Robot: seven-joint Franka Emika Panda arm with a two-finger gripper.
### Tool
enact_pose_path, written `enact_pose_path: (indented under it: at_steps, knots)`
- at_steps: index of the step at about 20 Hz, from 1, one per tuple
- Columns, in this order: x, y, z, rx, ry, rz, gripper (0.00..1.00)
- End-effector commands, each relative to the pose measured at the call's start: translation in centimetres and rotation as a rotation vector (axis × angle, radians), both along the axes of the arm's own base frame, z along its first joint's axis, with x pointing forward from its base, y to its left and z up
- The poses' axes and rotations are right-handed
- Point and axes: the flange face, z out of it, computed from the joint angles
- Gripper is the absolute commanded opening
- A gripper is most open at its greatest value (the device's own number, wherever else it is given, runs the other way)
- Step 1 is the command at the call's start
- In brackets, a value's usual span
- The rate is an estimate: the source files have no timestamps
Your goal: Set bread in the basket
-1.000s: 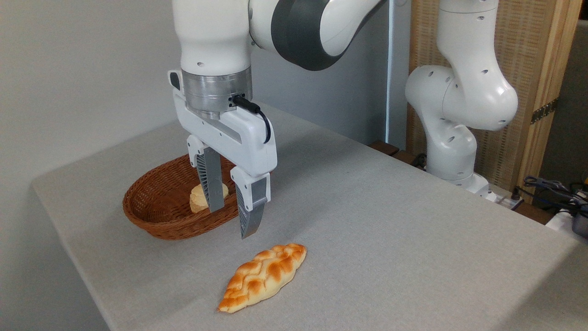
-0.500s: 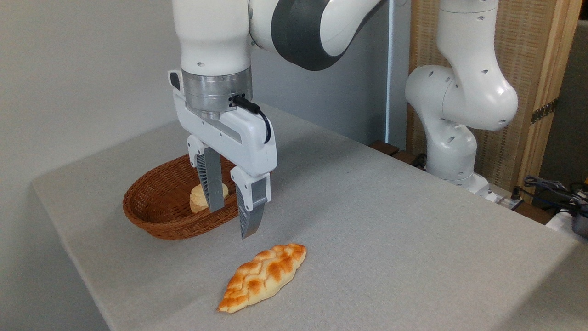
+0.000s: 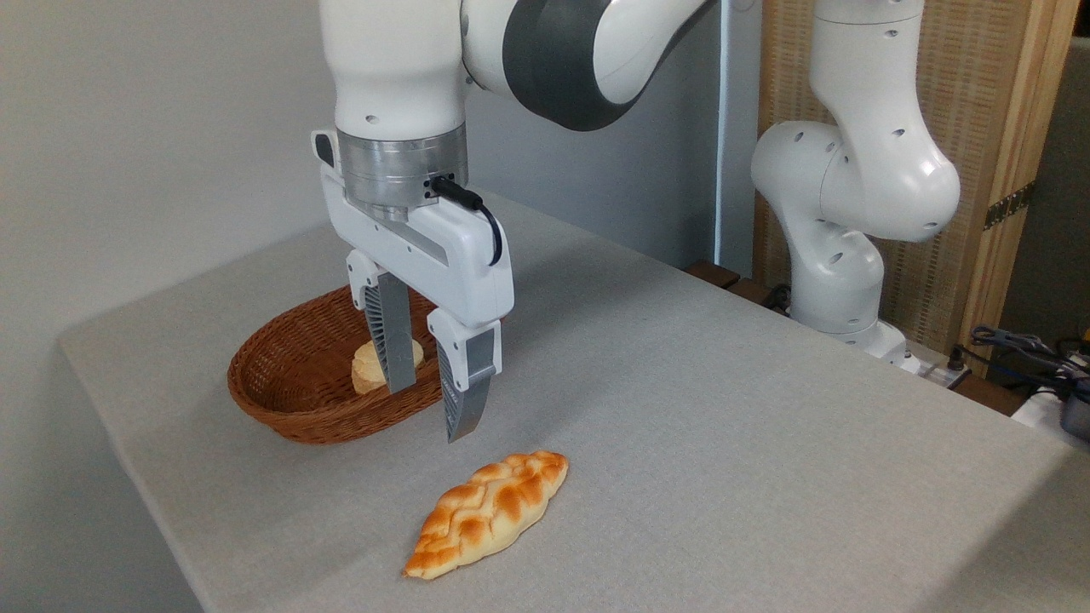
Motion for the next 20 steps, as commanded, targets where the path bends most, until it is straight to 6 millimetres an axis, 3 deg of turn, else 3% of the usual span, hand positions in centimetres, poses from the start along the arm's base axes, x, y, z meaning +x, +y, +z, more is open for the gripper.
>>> enact_pose_path:
  at_steps: [1,9,20]
  knots:
    - [-0.1,0.2,0.3,-0.015,0.005,-0.010,1.00]
    - [-0.2,0.4,-0.6,-0.007,0.045,-0.013,1.00]
    - [0.7,2.2,-8.7,0.005,0.142,-0.070,1.00]
